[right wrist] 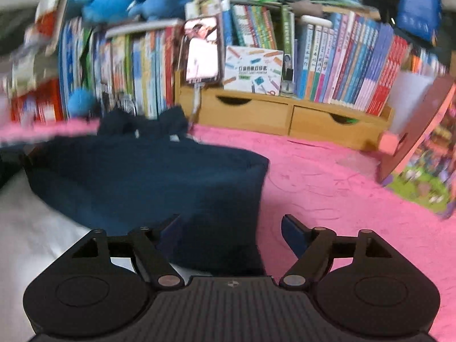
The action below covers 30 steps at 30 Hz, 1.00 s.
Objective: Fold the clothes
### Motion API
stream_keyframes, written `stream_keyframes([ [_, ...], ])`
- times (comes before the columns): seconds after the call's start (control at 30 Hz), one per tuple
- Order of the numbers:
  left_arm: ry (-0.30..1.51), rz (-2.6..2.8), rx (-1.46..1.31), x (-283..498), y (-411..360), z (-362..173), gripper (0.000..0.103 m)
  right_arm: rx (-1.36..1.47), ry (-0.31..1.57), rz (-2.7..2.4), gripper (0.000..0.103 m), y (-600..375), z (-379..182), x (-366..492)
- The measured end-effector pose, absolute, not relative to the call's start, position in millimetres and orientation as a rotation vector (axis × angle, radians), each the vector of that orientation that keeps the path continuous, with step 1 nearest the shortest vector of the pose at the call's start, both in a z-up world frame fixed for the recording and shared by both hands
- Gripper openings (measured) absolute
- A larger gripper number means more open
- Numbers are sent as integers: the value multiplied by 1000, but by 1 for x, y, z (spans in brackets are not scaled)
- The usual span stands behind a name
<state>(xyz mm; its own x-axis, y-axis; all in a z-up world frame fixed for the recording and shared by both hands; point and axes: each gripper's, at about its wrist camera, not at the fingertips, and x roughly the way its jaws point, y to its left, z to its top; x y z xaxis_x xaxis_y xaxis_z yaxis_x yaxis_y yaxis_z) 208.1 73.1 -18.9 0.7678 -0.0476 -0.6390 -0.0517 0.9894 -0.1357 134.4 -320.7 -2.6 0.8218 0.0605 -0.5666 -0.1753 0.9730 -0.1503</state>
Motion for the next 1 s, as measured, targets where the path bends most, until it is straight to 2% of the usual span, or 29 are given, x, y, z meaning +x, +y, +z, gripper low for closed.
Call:
stream_keyframes([
  [0.13,710,3,-157,207,79,-20,81,-256,595,143,77,-306,-5,131],
  [0.3,680,20,-34,206,63,-34,93,-295,600,201,72,-280,-10,137],
  [0.6,695,38,-24,208,63,-36,100,-226,676,211,74,-273,-42,151],
  [0.67,699,44,-26,209,64,-36,101,-217,679,188,74,-280,-34,147],
  [0.87,701,47,-27,209,64,-37,102,-248,535,114,78,-329,18,82],
  [1.0,701,47,-27,209,65,-36,102,-283,449,33,89,-366,58,19],
])
